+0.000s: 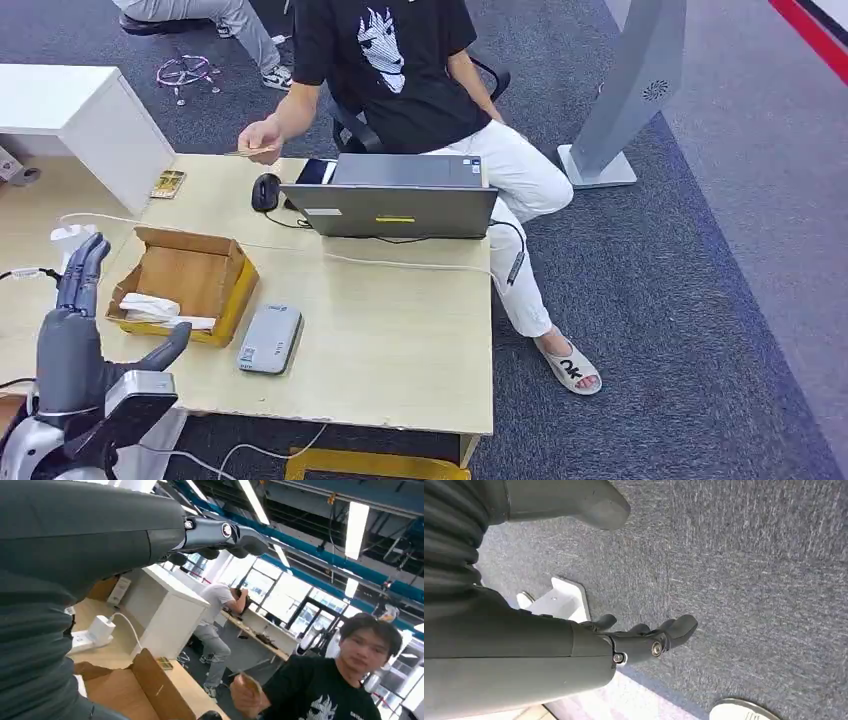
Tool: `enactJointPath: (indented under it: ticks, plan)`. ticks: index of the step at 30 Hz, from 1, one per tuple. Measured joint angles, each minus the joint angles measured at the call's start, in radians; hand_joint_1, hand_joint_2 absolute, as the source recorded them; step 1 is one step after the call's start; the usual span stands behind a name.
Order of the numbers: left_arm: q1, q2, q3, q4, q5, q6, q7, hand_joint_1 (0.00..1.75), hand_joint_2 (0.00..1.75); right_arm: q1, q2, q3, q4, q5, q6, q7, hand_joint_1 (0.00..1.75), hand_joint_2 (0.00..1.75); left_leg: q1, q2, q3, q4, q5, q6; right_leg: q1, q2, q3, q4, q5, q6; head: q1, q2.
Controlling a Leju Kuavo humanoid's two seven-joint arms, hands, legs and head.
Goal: Pass the card to the sensor for recognition and then transmit it.
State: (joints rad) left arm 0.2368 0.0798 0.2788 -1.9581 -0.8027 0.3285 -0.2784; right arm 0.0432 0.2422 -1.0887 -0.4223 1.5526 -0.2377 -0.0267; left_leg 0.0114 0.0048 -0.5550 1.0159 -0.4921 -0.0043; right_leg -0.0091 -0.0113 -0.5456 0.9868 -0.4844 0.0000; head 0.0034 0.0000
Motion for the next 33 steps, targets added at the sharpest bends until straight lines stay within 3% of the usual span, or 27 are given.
enactJointPath:
  ticks: [8, 13, 19, 28, 30, 31, 32, 33]
  plan:
    - [-0.067, 0.118, -0.148, 0.048, -0.153, 0.018, 0.152, 0.0, 1.75, -0.013, -0.006, 0.022, 0.042, 0.015, -0.012, 0.013, 0.0, 1.75, 0.0, 0.0, 0.0, 0.0, 0.0, 0.0, 0.0, 0.0, 0.0, 0.0, 0.0, 0.0, 0.0, 0.0]
    - [-0.069, 0.197, -0.158, 0.051, -0.23, 0.006, 0.277, 0.0, 1.75, -0.013, -0.007, 0.03, 0.042, 0.015, -0.006, 0.038, 0.0, 1.75, 0.0, 0.001, 0.0, 0.0, 0.0, 0.0, 0.0, 0.001, -0.001, 0.0, 0.0, 0.0, 0.0, 0.0]
    - [-0.064, 0.241, -0.155, 0.052, -0.252, 0.01, 0.318, 0.0, 1.75, -0.014, -0.007, 0.037, 0.04, 0.015, 0.014, 0.047, 0.0, 1.75, 0.0, 0.001, -0.001, 0.0, 0.0, 0.0, 0.0, 0.001, 0.0, 0.0, 0.0, 0.0, 0.0, 0.0]
    - [-0.019, 0.296, -0.071, 0.051, -0.283, 0.019, 0.328, 0.0, 1.75, -0.014, -0.007, 0.043, 0.029, 0.015, 0.031, 0.029, 0.0, 1.75, 0.0, 0.0, 0.0, 0.0, 0.0, 0.0, 0.0, 0.0, 0.0, 0.0, 0.0, 0.0, 0.0, 0.0]
    - [-0.015, 0.299, -0.064, 0.049, -0.28, 0.022, 0.325, 0.09, 1.75, -0.015, -0.007, 0.045, 0.029, 0.015, 0.03, 0.026, 0.0, 1.75, 0.0, 0.0, 0.0, 0.0, 0.0, 0.0, 0.0, 0.0, 0.0, 0.0, 0.0, 0.0, 0.0, 0.0]
    - [-0.014, 0.299, -0.061, 0.049, -0.276, 0.023, 0.325, 0.63, 1.75, -0.015, -0.007, 0.045, 0.029, 0.015, 0.03, 0.026, 0.0, 1.75, 0.0, 0.0, 0.0, 0.0, 0.0, 0.0, 0.0, 0.0, 0.0, 0.0, 0.0, 0.0, 0.0, 0.0]
    - [-0.013, 0.299, -0.059, 0.049, -0.266, 0.023, 0.322, 1.64, 1.75, -0.015, -0.007, 0.046, 0.029, 0.016, 0.029, 0.026, 0.0, 1.75, 0.0, 0.0, 0.0, 0.0, 0.0, 0.0, 0.0, 0.0, 0.0, 0.0, 0.0, 0.0, 0.0, 0.0]
    - [-0.013, 0.299, -0.059, 0.049, -0.253, 0.025, 0.317, 1.75, 1.75, -0.015, -0.007, 0.049, 0.03, 0.017, 0.027, 0.025, 0.0, 1.75, 0.0, 0.0, 0.0, 0.0, 0.0, 0.0, 0.0, 0.0, 0.0, 0.0, 0.0, 0.0, 0.0, 0.0]
